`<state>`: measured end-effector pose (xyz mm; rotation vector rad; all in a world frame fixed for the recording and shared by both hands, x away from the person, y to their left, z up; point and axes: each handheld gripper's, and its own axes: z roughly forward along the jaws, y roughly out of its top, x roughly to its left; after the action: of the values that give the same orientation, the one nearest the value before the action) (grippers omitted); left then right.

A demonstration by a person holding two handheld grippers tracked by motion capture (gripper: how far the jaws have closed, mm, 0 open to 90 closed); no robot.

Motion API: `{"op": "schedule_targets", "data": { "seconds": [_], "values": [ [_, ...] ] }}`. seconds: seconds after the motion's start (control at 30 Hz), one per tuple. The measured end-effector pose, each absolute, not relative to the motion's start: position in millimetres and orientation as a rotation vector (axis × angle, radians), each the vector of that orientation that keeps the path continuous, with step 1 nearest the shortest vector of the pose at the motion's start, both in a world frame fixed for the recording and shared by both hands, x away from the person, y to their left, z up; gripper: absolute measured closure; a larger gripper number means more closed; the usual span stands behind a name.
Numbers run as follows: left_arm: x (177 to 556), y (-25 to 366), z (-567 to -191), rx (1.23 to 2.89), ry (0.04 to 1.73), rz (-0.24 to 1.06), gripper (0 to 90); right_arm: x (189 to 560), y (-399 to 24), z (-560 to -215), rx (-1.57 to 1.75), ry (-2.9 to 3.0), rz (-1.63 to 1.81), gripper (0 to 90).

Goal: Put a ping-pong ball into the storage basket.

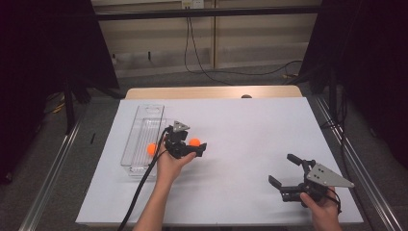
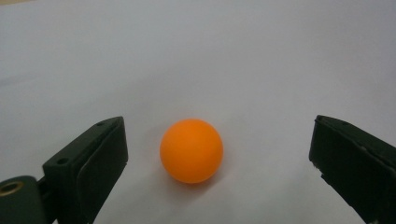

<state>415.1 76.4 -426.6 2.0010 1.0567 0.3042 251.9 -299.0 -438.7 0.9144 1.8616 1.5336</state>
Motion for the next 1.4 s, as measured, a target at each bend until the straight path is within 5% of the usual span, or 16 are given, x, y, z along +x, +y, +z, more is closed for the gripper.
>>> {"op": "schedule_targets", "data": {
  "seconds": [0.87, 1.4],
  "values": [
    [422, 76, -434, 1.996, 1.099, 0.344, 8.9, 251, -299, -438, 0.914, 1.859, 1.534, 1.9],
    [424, 74, -441, 2.032, 1.109, 0.366, 23.0, 251, -299, -438, 0.914, 1.858, 1.534, 2.0]
  ]
}}
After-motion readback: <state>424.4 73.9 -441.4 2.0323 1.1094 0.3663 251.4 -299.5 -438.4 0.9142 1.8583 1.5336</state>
